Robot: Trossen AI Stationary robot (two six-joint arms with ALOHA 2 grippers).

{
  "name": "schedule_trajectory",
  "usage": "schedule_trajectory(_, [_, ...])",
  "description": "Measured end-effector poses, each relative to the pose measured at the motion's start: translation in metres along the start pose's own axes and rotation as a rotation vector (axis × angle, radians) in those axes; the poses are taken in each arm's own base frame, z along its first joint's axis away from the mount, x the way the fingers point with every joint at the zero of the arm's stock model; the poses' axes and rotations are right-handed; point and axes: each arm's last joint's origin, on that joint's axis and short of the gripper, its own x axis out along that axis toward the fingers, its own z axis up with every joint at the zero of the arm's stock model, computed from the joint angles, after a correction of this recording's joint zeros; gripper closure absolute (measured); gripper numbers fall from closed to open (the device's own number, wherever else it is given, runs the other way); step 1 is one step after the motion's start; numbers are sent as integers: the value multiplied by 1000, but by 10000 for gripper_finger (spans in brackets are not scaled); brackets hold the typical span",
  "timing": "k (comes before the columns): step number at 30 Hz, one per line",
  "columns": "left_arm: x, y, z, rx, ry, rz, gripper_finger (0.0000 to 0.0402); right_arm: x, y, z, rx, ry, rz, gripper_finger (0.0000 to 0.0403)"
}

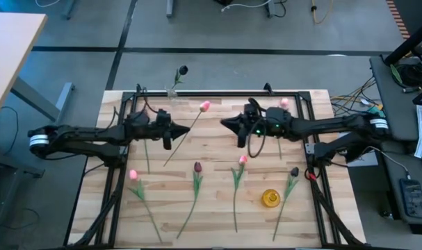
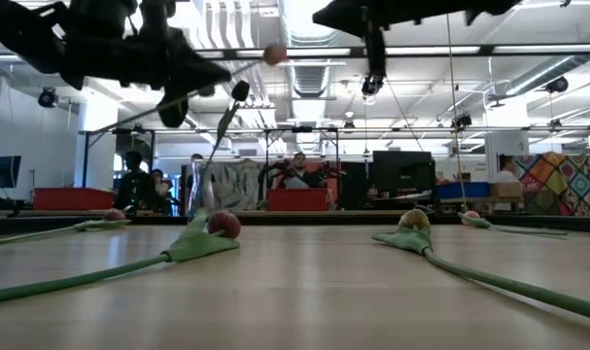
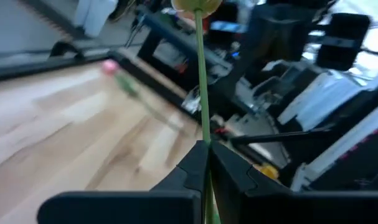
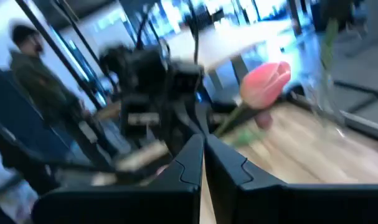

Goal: Sort flowers into vase by color
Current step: Put the top yellow-pink flower into the yellow flower vase

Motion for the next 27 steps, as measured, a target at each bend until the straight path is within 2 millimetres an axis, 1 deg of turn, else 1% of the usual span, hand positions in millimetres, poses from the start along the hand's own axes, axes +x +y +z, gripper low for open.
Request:
schedule_trajectory(2, [1, -6, 8, 40, -40, -30, 401, 10, 2, 0, 1, -16, 23, 386])
schedule_trajectory(4, [4, -13, 19, 66, -99, -67, 401, 19, 4, 3, 2, -19, 45, 375])
schedule_trajectory(7, [12, -22, 31, 73, -124, -110, 402, 30, 9, 9, 3, -31, 55, 346])
schedule_trajectory(13, [30, -39, 40, 129, -110, -183, 402, 46, 19, 30, 6, -66, 62, 272])
schedule_trajectory(15, [35, -41, 39, 144, -99, -190, 402, 49, 23, 38, 2, -69, 54, 256])
schedule_trajectory(17, [39, -44, 39, 153, -95, -197, 402, 50, 26, 44, -7, -68, 40, 248])
schedule_trajectory(19, [44, -44, 40, 153, -92, -200, 402, 50, 28, 48, -32, -59, 34, 251])
schedule_trajectory(21, [47, -43, 38, 152, -82, -197, 402, 49, 28, 49, -52, -53, 23, 268])
schedule_trajectory(23, [49, -43, 39, 153, -88, -205, 402, 48, 30, 50, -56, -53, 25, 298])
schedule_trajectory(27, [50, -44, 40, 139, -118, -230, 401, 44, 33, 54, -68, -61, 31, 377])
